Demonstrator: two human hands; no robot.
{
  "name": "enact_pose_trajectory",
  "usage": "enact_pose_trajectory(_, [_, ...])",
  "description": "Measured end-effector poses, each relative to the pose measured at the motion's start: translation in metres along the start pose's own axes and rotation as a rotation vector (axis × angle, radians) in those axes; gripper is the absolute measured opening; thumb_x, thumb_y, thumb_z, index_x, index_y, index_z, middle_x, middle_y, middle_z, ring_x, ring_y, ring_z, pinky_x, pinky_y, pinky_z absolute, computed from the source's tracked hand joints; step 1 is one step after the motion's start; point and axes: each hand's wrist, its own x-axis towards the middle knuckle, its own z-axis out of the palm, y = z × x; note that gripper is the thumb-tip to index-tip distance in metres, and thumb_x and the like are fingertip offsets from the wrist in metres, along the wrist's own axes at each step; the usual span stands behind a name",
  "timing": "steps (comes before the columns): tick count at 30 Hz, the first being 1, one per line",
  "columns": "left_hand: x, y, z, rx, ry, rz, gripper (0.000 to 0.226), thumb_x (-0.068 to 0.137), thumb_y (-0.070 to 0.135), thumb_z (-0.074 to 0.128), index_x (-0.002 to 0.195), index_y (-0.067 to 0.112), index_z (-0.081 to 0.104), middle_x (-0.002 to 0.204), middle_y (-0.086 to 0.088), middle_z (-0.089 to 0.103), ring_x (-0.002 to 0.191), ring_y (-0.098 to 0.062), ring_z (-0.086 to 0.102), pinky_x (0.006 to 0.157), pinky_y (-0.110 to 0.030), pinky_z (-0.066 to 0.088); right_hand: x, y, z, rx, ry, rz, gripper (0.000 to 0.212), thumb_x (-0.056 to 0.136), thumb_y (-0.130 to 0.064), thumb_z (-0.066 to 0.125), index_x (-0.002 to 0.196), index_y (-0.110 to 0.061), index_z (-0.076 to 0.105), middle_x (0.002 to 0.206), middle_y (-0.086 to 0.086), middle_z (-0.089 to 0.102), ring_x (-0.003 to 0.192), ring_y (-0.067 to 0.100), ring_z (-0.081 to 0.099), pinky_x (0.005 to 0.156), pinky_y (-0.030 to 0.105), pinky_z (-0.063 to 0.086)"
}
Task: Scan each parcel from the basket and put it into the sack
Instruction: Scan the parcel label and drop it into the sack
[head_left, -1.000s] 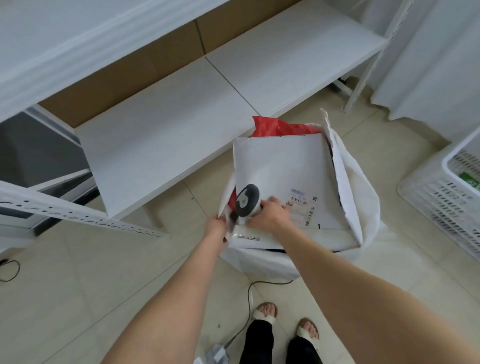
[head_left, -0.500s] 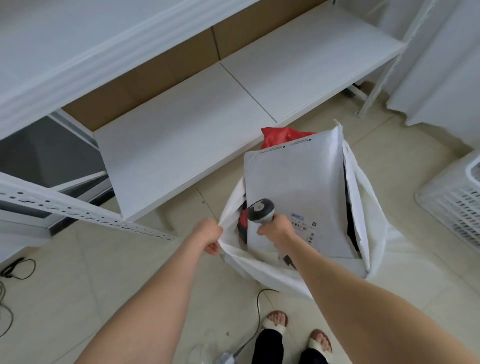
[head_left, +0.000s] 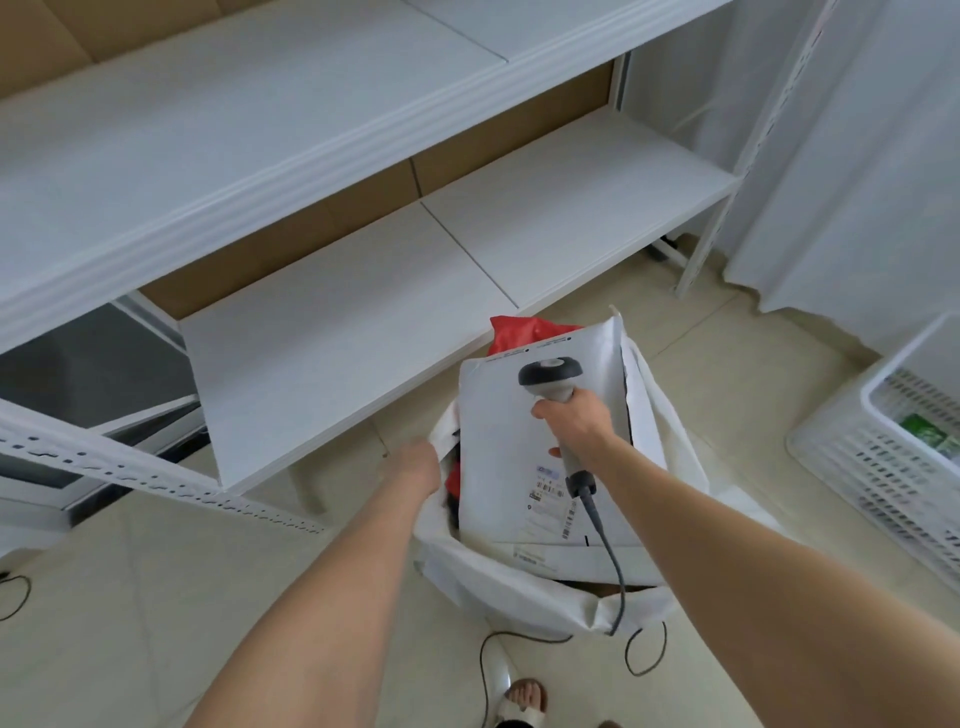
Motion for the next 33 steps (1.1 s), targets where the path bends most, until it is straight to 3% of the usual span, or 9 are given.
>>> enact_pose_trajectory(5, [0.035, 0.039, -0.029, -0.293, 0.046, 0.152, 0.038, 0.098, 0.015, 0.039, 0.134, 0.006, 0.048, 0.139, -0.013, 0.050, 0.126, -0.029, 0.048, 0.101, -0.033, 0.039, 0.022, -0.026, -0.012, 0.141, 0.067, -0.009, 0.016, 0.087, -0.015, 0.062, 0.101, -0.008, 0.059, 0.085, 0.005, 0.060, 0.078, 0.022, 0.063, 0.062, 0.032, 0.057])
enact_pose_trajectory(11, [0.067, 0.073, -0.035, -0.308, -0.074, 0.235, 0.052, 0.095, 0.020, 0.045, 0.144, 0.008, 0.032, 0.145, -0.017, 0.038, 0.130, -0.032, 0.044, 0.105, -0.035, 0.039, 0.053, -0.061, -0.059, 0.157, 0.335, 0.080, 0.013, 0.086, -0.016, 0.062, 0.081, -0.009, 0.051, 0.080, 0.007, 0.055, 0.063, 0.021, 0.057, 0.073, 0.041, 0.060])
enact_pose_trajectory(14, [0.082, 0.101, -0.049, -0.355, -0.043, 0.316, 0.060, 0.091, 0.019, 0.050, 0.148, 0.015, 0.028, 0.146, -0.014, 0.036, 0.130, -0.030, 0.044, 0.106, -0.037, 0.039, 0.069, -0.062, -0.085, 0.085, 0.411, 0.136, 0.014, 0.084, -0.015, 0.059, 0.079, -0.006, 0.050, 0.088, 0.011, 0.057, 0.065, 0.024, 0.056, 0.067, 0.034, 0.054])
enact_pose_trajectory(17, [0.096, 0.134, -0.059, -0.375, 0.030, 0.435, 0.071, 0.083, 0.023, 0.062, 0.146, 0.019, 0.030, 0.145, -0.009, 0.040, 0.128, -0.030, 0.044, 0.104, -0.041, 0.041, 0.086, -0.047, -0.089, 0.151, 0.310, 0.205, 0.013, 0.085, -0.010, 0.062, 0.090, -0.005, 0.052, 0.080, 0.009, 0.052, 0.069, 0.022, 0.052, 0.073, 0.035, 0.048])
enact_pose_trajectory(20, [0.111, 0.160, -0.051, -0.316, -0.021, 0.436, 0.092, 0.078, 0.039, 0.068, 0.152, 0.027, 0.014, 0.157, -0.005, 0.022, 0.141, -0.034, 0.024, 0.110, -0.054, 0.029, 0.099, -0.020, -0.071, 0.301, 0.110, 0.191, 0.013, 0.084, -0.005, 0.063, 0.097, -0.005, 0.058, 0.086, 0.013, 0.059, 0.074, 0.025, 0.058, 0.069, 0.035, 0.051])
enact_pose_trajectory(24, [0.131, 0.173, -0.022, -0.204, -0.117, 0.466, 0.075, 0.068, 0.060, 0.046, 0.139, 0.040, 0.034, 0.137, -0.005, 0.050, 0.124, -0.035, 0.047, 0.098, -0.058, 0.040, 0.121, 0.002, -0.040, 0.234, 0.010, 0.130, 0.014, 0.082, -0.013, 0.065, 0.095, -0.008, 0.064, 0.098, 0.016, 0.065, 0.089, 0.030, 0.064, 0.079, 0.038, 0.054])
enact_pose_trajectory(29, [0.136, 0.159, -0.013, -0.470, -0.201, 0.484, 0.038, 0.091, 0.044, 0.042, 0.124, 0.037, 0.060, 0.130, -0.001, 0.059, 0.119, -0.030, 0.053, 0.104, -0.046, 0.040, 0.138, 0.017, -0.016, -0.013, 0.086, 0.147, 0.044, 0.064, -0.041, 0.069, 0.101, -0.017, 0.065, 0.107, 0.008, 0.067, 0.106, 0.030, 0.061, 0.097, 0.046, 0.048])
enact_pose_trajectory(31, [0.142, 0.139, -0.011, -0.614, -0.091, 0.408, 0.040, 0.094, 0.014, 0.042, 0.129, 0.025, 0.058, 0.135, -0.004, 0.055, 0.122, -0.026, 0.052, 0.104, -0.038, 0.041, 0.134, 0.020, -0.009, -0.094, 0.127, 0.160, 0.059, 0.059, -0.042, 0.064, 0.115, -0.021, 0.064, 0.117, 0.004, 0.063, 0.116, 0.031, 0.054, 0.100, 0.049, 0.044])
enact_pose_trajectory(33, [0.157, 0.114, -0.009, -0.591, 0.110, 0.188, 0.045, 0.093, 0.003, 0.038, 0.134, 0.017, 0.051, 0.138, -0.009, 0.049, 0.125, -0.028, 0.047, 0.102, -0.037, 0.040, 0.131, 0.019, -0.004, -0.153, 0.151, 0.176, 0.064, 0.063, -0.039, 0.061, 0.125, -0.022, 0.059, 0.133, 0.001, 0.054, 0.126, 0.032, 0.044, 0.104, 0.053, 0.039])
